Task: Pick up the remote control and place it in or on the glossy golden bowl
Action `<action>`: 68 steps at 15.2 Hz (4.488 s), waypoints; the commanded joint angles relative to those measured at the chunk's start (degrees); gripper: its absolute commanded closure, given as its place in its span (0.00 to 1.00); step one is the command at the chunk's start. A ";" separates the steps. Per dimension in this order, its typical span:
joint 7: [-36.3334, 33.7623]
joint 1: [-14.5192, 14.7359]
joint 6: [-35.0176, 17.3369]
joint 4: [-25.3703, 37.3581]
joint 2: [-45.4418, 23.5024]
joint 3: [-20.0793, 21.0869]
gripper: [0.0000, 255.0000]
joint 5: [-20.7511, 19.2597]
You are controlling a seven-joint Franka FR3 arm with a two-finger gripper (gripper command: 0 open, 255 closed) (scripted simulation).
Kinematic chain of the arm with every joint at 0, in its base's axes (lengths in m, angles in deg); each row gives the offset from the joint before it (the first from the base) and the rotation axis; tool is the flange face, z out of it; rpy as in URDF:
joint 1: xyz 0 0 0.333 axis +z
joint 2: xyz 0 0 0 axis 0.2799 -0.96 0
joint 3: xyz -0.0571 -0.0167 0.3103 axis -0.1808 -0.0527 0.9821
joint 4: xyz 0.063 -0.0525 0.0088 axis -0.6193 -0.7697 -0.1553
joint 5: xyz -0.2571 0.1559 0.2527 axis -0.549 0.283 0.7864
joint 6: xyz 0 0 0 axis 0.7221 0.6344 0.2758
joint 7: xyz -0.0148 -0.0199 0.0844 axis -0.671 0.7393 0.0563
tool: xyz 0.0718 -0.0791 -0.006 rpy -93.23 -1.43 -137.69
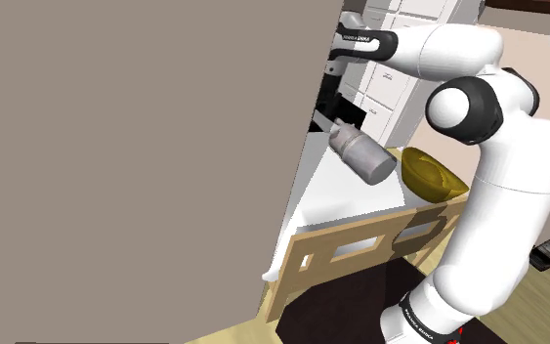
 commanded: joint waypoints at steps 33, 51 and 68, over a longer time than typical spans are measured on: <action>21.64 -11.72 -0.36 -36.88 37.71 -12.11 1.00 -10.64; 31.36 -17.05 -5.65 -46.87 43.69 -19.76 1.00 -16.15; 31.34 -17.20 -10.27 -50.90 43.10 -20.57 0.00 -16.47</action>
